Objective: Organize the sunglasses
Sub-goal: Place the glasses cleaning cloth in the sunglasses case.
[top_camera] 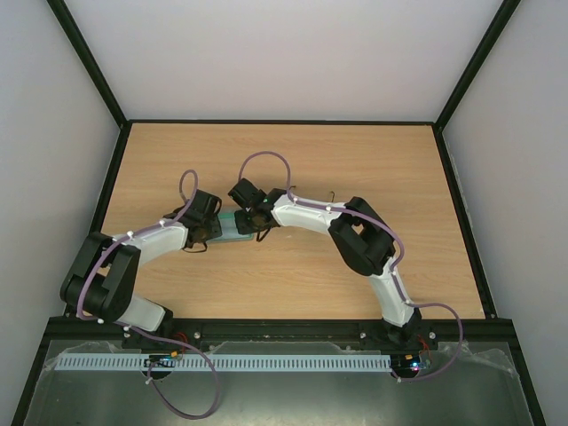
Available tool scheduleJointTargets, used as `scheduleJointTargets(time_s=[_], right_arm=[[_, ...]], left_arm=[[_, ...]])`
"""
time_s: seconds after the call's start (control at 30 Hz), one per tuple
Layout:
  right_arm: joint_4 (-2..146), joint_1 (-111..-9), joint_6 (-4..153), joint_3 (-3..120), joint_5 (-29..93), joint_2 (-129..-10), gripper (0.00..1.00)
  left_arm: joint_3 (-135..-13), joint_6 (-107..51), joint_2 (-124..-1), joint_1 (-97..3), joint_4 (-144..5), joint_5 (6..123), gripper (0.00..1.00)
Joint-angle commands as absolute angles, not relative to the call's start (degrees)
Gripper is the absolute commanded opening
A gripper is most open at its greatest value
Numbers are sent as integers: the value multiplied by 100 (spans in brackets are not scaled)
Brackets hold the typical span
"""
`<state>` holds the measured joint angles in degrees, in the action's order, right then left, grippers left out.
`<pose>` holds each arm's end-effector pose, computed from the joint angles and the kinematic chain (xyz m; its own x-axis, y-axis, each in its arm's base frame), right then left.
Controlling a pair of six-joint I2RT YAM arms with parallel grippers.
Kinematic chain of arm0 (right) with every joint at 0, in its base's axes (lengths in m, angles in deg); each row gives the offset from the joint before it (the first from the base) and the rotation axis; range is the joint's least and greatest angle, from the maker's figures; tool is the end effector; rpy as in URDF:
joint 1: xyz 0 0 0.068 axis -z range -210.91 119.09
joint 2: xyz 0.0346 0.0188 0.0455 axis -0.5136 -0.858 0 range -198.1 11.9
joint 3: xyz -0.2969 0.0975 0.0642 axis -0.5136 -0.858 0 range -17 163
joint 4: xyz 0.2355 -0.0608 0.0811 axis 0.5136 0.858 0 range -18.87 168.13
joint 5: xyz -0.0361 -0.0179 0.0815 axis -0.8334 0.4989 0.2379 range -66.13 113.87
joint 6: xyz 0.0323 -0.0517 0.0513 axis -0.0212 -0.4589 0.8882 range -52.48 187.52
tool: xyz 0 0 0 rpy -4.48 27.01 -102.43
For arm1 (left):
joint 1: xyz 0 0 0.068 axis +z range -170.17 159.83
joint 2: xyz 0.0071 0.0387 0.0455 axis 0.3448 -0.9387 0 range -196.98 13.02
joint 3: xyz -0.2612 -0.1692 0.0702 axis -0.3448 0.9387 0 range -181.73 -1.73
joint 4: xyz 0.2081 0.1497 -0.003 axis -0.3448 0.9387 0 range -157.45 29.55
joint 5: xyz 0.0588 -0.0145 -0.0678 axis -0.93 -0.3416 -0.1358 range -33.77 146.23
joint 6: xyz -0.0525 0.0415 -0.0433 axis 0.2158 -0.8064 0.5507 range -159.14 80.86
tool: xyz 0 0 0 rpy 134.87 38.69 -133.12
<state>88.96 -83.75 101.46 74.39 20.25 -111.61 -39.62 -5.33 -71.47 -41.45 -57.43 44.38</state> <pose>0.3167 0.4106 0.1877 -0.8139 -0.1516 -0.5609 -0.3816 0.8675 0.3192 0.2623 -0.0870 0.1729 -0.7856 -0.2784 -0.5526 -0.2253 0.9605 -0.1636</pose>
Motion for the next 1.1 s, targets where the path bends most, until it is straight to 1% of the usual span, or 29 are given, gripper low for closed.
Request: scheduleJointTargets(time_s=[0.0, 0.07, 0.13, 0.3, 0.37, 0.47, 0.6, 0.67, 0.77, 0.87, 1.07], right_arm=[[9117, -8386, 10127, 7261, 1800, -11035, 21], [9106, -8405, 10135, 7167, 1785, -10922, 24], [9075, -8448, 10153, 7058, 1743, -10783, 25], [8966, -8550, 10171, 6881, 1700, -10519, 24], [8918, -8569, 10171, 6902, 1723, -10504, 23], [8904, -8573, 10179, 7004, 1821, -10572, 23], [8829, -8581, 10229, 6966, 1892, -10504, 22], [8689, -8562, 10265, 6757, 1991, -10219, 22], [8522, -8406, 10361, 6275, 2150, -9610, 23], [8514, -8105, 10369, 5676, 2235, -8805, 26], [8796, -7120, 10290, 4760, 2199, -7499, 31]], left_arm=[[-4112, -511, -7023, -4109, -5541, 4373, 35], [-4158, -479, -6912, -4109, -5393, 4362, 39], [-4164, -440, -6781, -4109, -5252, 4365, 42], [-4187, -403, -6437, -4109, -5054, 4425, 42], [-4208, -399, -6364, -4109, -5001, 4441, 40], [-4215, -397, -6312, -4109, -4987, 4518, 30], [-4134, -334, -6321, -4124, -5172, 4866, 14], [-4124, -288, -6411, -4158, -5282, 4960, 9], [-4107, -252, -6606, -4188, -5401, 4935, 7], [-4093, -272, -6767, -4189, -5504, 4847, 7], [-4119, -316, -7138, -4190, -5667, 4750, 7]])
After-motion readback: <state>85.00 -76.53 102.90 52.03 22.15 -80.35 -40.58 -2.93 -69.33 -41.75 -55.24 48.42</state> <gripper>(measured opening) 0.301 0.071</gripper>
